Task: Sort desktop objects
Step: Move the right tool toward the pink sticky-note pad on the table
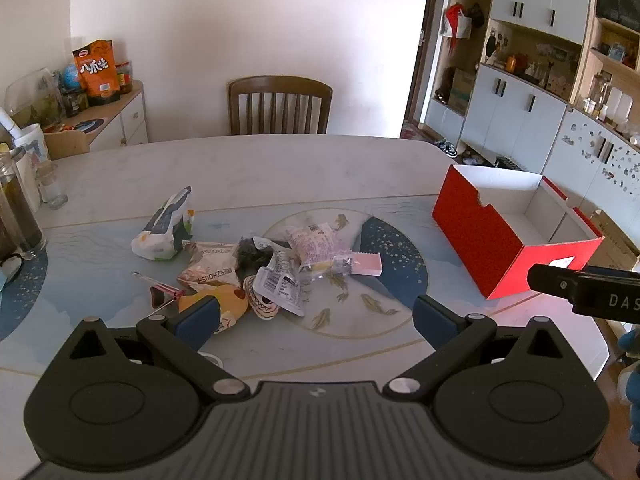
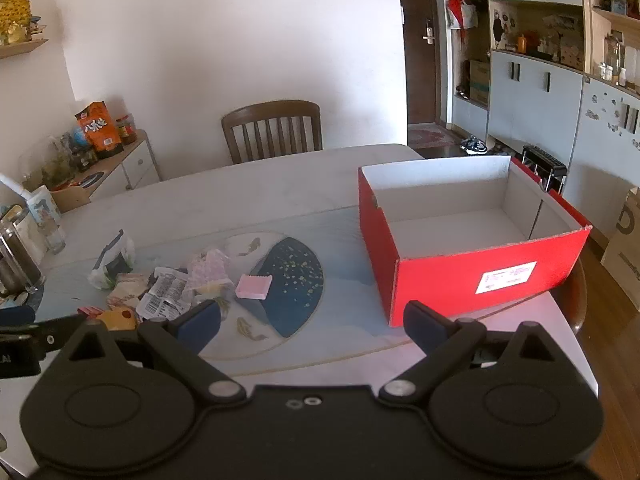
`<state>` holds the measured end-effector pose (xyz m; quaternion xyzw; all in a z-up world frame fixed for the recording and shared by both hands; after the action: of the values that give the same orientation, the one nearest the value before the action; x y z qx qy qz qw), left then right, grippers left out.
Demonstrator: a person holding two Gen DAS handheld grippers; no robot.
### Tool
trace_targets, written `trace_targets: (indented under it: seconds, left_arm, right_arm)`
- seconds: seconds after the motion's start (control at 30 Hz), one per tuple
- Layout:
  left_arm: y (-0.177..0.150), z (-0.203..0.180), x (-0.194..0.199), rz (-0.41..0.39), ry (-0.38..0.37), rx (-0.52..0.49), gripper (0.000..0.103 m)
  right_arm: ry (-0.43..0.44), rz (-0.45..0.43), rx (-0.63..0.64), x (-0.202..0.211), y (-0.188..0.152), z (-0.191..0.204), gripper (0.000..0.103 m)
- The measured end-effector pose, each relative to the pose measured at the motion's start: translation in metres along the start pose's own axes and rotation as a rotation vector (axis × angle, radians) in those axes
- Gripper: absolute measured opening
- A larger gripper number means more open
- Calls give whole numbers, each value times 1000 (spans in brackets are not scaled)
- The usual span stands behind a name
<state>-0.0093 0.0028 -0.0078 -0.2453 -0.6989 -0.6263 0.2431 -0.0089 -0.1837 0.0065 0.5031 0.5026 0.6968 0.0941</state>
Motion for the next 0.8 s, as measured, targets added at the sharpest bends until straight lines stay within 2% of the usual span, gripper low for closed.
trace_targets:
  seconds: [0.27, 0.43, 0.8]
  left_arm:
    - [2, 4, 0, -9, 30, 35, 103]
    - [5, 7, -1, -14, 48, 64, 103]
    - [6, 12, -9, -45, 84, 26, 103]
  right_arm:
    - [2, -6, -7, -2, 1, -3, 98]
    - [48, -29, -4, 1, 3, -4, 98]
    - [117, -26, 127, -13, 12, 11, 95]
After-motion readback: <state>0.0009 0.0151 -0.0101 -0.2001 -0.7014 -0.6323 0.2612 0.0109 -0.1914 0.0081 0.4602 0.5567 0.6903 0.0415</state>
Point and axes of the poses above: each gripper's, at about its wrist camera, not at the fingertips, and x roughly against the way its jaws point, z to its left, y to its top, the point moved 2 cm from there along -x, roughly the way its jaws point, and after that the axes turned 1 degree about -y, right-handed, at the moved point
